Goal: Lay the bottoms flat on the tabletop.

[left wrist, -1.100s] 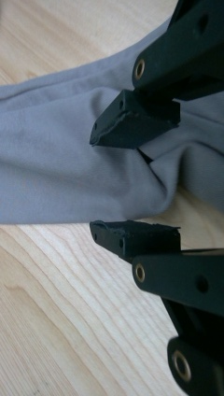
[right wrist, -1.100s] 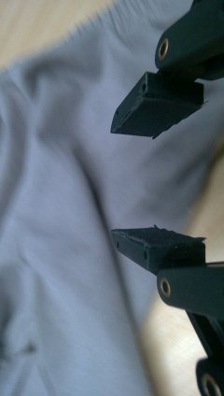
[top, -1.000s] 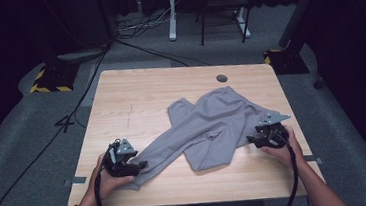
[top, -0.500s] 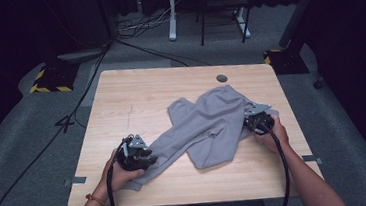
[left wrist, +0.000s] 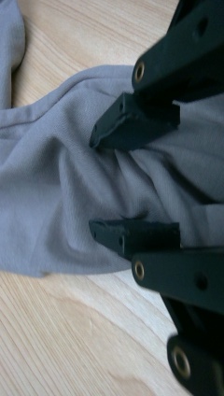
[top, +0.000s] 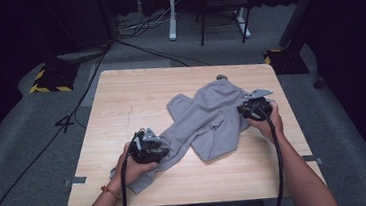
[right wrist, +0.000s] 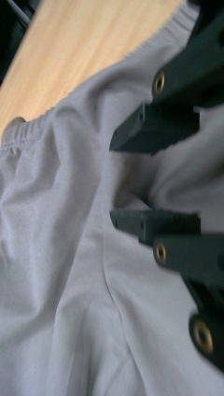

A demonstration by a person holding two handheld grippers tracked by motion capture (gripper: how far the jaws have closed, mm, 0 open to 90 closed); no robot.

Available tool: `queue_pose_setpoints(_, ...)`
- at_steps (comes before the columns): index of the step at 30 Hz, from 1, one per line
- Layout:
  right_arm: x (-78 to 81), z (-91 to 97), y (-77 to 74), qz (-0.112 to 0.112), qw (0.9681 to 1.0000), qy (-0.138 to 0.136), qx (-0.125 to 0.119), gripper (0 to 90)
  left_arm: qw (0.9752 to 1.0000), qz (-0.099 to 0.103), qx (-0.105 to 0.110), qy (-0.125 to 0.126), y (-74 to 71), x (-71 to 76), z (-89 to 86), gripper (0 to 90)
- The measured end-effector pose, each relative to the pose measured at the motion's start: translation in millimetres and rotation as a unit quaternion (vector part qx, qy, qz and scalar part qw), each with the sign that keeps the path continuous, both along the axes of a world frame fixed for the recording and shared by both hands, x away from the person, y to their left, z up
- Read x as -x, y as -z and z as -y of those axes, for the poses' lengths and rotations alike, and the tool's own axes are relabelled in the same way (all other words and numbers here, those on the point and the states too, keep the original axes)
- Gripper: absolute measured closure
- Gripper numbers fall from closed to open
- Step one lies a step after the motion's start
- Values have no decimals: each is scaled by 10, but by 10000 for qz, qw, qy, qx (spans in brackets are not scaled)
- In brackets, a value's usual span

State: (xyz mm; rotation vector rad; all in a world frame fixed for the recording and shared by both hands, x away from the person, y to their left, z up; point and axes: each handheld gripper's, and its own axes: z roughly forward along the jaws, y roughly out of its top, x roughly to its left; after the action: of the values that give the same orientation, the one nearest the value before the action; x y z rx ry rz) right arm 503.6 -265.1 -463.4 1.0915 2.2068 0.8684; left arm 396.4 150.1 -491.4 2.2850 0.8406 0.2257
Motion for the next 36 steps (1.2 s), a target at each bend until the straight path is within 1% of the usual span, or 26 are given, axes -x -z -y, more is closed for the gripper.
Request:
queue_pose_setpoints(2,65,64,-24,-95,9997,-19,-214,485,10000,16,-24,30,-2,29,5,447)
queue_pose_setpoints(4,186,132,-61,-158,9991,-208,-337,449,9999,77,26,75,-17,76,-34,369)
queue_pose_setpoints(6,351,166,-90,-216,9975,-535,-405,426,9998,202,27,40,-46,129,-97,306)
queue_pose_setpoints(7,442,164,-95,-273,9958,-755,-450,418,9996,268,24,-4,-63,156,-138,275)
queue_pose_setpoints(8,538,148,-98,-305,9934,-1016,-433,412,9996,266,48,-20,-79,176,-189,262)
queue_pose_setpoints(9,637,127,-98,-316,9908,-1244,-430,408,9997,255,53,-33,-91,191,-246,252)
queue_pose_setpoints(10,726,102,-90,-357,9878,-1423,-531,403,9997,243,54,-76,-94,212,-300,242)
queue_pose_setpoints(11,805,64,-76,-443,9833,-1649,-629,400,9995,271,6,-145,-89,229,-356,243)
queue_pose_setpoints(12,880,9,-55,-507,9783,-1906,-631,400,9992,259,-28,-288,-75,247,-424,246)
queue_pose_setpoints(13,971,-69,-30,-531,9738,-2152,-515,400,9991,259,-33,-327,-67,251,-471,255)
queue_pose_setpoints(14,1018,-116,-15,-569,9699,-2312,-506,401,9989,233,-17,-406,-52,262,-525,265)
queue_pose_setpoints(15,1074,-183,1,-593,9650,-2511,-474,406,9988,209,-14,-454,-37,268,-569,266)
queue_pose_setpoints(17,1166,-319,-1,-459,9581,-2819,-232,426,9985,195,-125,-495,-6,269,-644,267)
queue_pose_setpoints(18,1188,-393,0,-482,9543,-2935,-281,426,9984,174,-122,-516,10,265,-657,268)
queue_pose_setpoints(19,1194,-435,5,-513,9527,-2982,-286,424,9983,152,-152,-534,28,253,-673,268)
queue_pose_setpoints(21,1183,-542,44,-453,9536,-2976,-50,414,9983,111,-122,-566,45,233,-693,264)
queue_pose_setpoints(24,1121,-613,115,-554,9530,-2980,8,411,9978,144,-143,-627,48,212,-685,264)
queue_pose_setpoints(26,1091,-657,161,-593,9536,-2948,140,404,9978,147,-125,-628,52,206,-677,262)
queue_pose_setpoints(27,1074,-671,179,-599,9526,-2976,227,414,9979,161,-115,-623,55,203,-676,262)
queue_pose_setpoints(28,1060,-686,197,-566,9535,-2940,344,432,9978,177,-88,-626,61,202,-674,261)
queue_pose_setpoints(30,1040,-697,228,-581,9540,-2916,373,515,9979,189,-98,-618,60,197,-673,260)
queue_pose_setpoints(31,1037,-697,231,-530,9549,-2898,375,600,9977,210,-112,-631,60,195,-671,260)
queue_pose_setpoints(32,1038,-708,227,-403,9588,-2767,494,697,9977,213,-110,-630,61,193,-670,259)
queue_pose_setpoints(34,1036,-712,212,-306,9581,-2783,602,820,9978,192,-91,-622,62,188,-665,259)
queue_pose_setpoints(35,1036,-704,180,-230,9597,-2750,531,856,9978,186,-98,-626,61,187,-665,259)
queue_pose_setpoints(36,1040,-693,146,-194,9600,-2750,481,864,9978,185,-103,-636,59,187,-662,259)
